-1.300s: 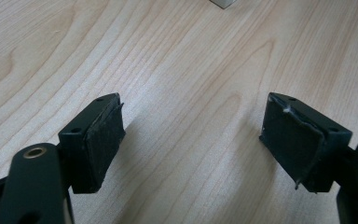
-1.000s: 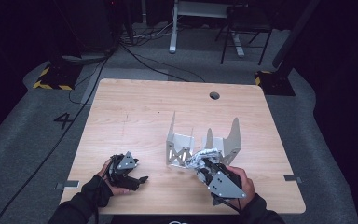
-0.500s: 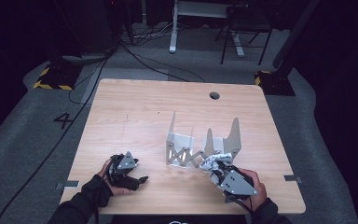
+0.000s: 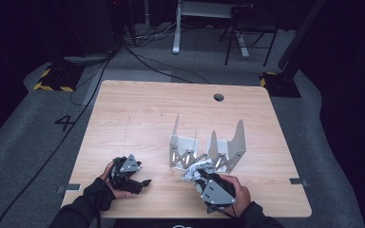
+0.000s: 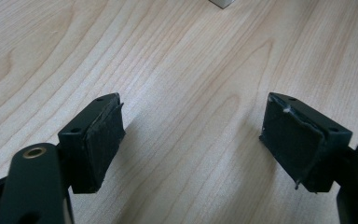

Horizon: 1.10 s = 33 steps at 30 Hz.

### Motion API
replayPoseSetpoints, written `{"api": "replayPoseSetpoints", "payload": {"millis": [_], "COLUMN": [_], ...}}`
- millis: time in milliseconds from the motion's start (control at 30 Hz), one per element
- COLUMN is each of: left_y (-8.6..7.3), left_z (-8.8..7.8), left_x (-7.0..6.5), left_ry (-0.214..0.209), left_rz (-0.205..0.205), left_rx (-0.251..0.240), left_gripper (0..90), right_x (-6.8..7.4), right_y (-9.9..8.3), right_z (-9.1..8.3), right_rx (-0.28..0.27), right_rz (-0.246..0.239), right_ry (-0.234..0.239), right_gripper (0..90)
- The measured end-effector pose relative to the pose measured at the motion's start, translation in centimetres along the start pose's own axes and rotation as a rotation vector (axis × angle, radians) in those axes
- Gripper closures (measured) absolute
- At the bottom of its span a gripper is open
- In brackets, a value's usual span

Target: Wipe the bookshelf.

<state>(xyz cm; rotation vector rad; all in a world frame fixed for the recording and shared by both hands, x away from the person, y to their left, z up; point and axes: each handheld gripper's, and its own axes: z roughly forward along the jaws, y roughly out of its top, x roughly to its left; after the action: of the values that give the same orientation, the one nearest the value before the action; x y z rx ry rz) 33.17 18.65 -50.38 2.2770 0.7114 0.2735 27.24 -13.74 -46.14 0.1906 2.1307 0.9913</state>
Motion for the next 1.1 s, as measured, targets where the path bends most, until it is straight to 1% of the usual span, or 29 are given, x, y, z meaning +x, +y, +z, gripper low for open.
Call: {"api": "replayPoseSetpoints", "payload": {"millis": [67,100,200,233,267,300,333,367,400,433,467,500,567,600,733,767,833,900,1000,1100], "left_y": [0.0,0.0,0.0,0.0,0.0,0.0,0.0,0.0,0.0,0.0,0.0,0.0,0.0,0.0,0.0,0.0,0.0,0.0,0.0,0.0], "left_z": [0.0,0.0,0.0,0.0,0.0,0.0,0.0,0.0,0.0,0.0,0.0,0.0,0.0,0.0,0.0,0.0,0.0,0.0,0.0,0.0], "left_x": [0.0,0.0,0.0,0.0,0.0,0.0,0.0,0.0,0.0,0.0,0.0,0.0,0.0,0.0,0.0,0.0,0.0,0.0,0.0,0.0], "left_ry": [0.0,-0.002,0.002,0.002,0.002,0.002,0.002,0.002,0.002,0.002,0.001,0.001,0.001,0.002,0.003,0.003,0.003,0.004,0.002,0.003], "left_rz": [0.001,0.001,0.005,0.005,0.006,0.005,0.005,0.005,0.005,0.006,0.006,0.005,0.006,0.006,0.007,0.007,0.008,0.007,0.008,0.008], "left_rx": [0.001,-0.001,0.0,0.0,0.0,0.0,0.0,0.0,0.0,0.0,0.0,0.0,0.0,-0.001,-0.001,-0.001,-0.001,-0.001,-0.001,-0.003], "left_gripper": [21.2,21.2,21.1,21.1,21.1,21.2,21.2,21.2,21.2,21.2,21.2,21.2,21.2,21.2,21.2,21.2,21.2,21.2,21.2,21.2], "right_x": [0.4,0.5,0.5,0.5,0.5,0.2,0.0,-0.1,-0.1,-0.2,-0.3,-0.4,-0.3,-0.1,0.7,0.8,0.9,1.1,1.3,1.2], "right_y": [0.7,1.0,2.4,2.4,2.7,3.5,3.8,4.2,4.2,4.6,4.8,5.0,5.2,5.1,4.2,3.8,3.2,2.7,2.4,2.8], "right_z": [0.7,0.9,1.7,1.7,1.8,1.9,2.0,2.0,2.0,2.1,2.2,2.3,2.7,3.3,4.4,4.6,4.9,5.2,5.4,5.2], "right_rx": [-0.007,-0.002,-0.024,-0.024,-0.03,-0.043,-0.044,-0.058,-0.058,-0.062,-0.056,-0.057,-0.045,-0.023,0.041,0.066,0.086,0.115,0.137,0.118], "right_rz": [-0.02,-0.021,-0.023,-0.023,-0.022,-0.004,0.003,0.0,0.0,0.003,0.01,0.019,0.017,0.009,0.01,0.015,0.027,0.024,0.021,0.014], "right_ry": [-0.016,-0.021,-0.045,-0.045,-0.055,-0.07,-0.077,-0.087,-0.087,-0.099,-0.11,-0.111,-0.114,-0.1,-0.051,-0.045,-0.028,-0.012,-0.006,-0.027], "right_gripper": [76.9,76.9,76.9,76.9,76.9,76.9,76.9,76.9,76.9,76.9,76.9,76.9,76.9,76.9,76.9,76.9,76.9,76.9,76.9,76.8]}}
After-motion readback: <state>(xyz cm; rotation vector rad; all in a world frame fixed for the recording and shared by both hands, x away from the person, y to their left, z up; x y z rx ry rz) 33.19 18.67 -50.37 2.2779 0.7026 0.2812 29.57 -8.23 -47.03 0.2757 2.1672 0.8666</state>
